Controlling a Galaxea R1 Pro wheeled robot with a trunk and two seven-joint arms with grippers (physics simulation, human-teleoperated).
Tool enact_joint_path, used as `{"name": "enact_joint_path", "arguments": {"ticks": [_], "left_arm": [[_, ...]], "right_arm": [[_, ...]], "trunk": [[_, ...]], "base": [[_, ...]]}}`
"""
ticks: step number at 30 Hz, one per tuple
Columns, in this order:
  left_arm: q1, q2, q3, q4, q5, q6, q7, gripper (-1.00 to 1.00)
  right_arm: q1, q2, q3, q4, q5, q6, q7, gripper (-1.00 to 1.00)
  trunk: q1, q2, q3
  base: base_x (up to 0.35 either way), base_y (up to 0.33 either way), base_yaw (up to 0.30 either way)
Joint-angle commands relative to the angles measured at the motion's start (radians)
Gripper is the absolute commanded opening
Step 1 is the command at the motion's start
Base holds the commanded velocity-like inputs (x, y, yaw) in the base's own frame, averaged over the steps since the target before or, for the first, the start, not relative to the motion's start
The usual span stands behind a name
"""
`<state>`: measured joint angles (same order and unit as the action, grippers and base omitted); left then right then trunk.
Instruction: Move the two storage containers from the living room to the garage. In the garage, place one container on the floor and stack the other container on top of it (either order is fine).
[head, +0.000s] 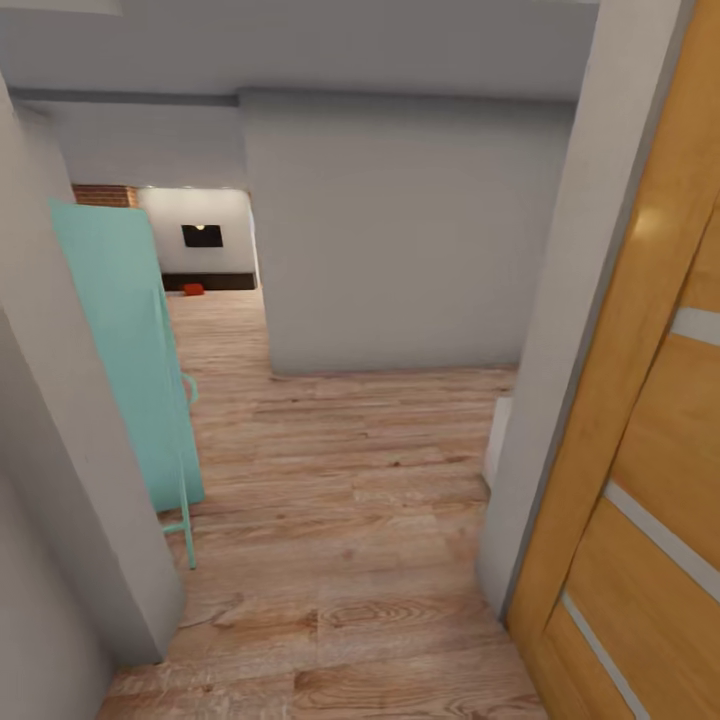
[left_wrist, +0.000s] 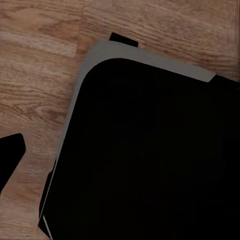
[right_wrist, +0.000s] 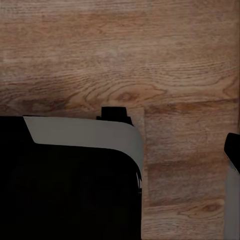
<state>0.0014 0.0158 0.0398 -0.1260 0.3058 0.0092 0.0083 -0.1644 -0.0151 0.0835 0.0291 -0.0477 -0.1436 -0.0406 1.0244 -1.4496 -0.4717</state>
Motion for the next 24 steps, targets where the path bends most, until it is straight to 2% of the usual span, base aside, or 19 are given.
{"name": "enact_joint_path", "arguments": {"ticks": [1, 24], "left_arm": [[0.000, 0.000, 0.004, -0.001, 0.003, 0.001, 0.001, 1.00], [0.000, 0.000, 0.003, -0.002, 0.003, 0.000, 0.001, 1.00]], "right_arm": [[-0.001, 0.000, 0.008, 0.003, -0.005, -0.005, -0.002, 1.00], [-0.001, 0.001, 0.014, 0.003, 0.008, 0.000, -0.007, 1.00]], "trunk": [[0.001, 0.000, -0.001], [0.001, 0.000, -0.001]], "base": [[0.328, 0.000, 0.000], [0.328, 0.000, 0.000]]}}
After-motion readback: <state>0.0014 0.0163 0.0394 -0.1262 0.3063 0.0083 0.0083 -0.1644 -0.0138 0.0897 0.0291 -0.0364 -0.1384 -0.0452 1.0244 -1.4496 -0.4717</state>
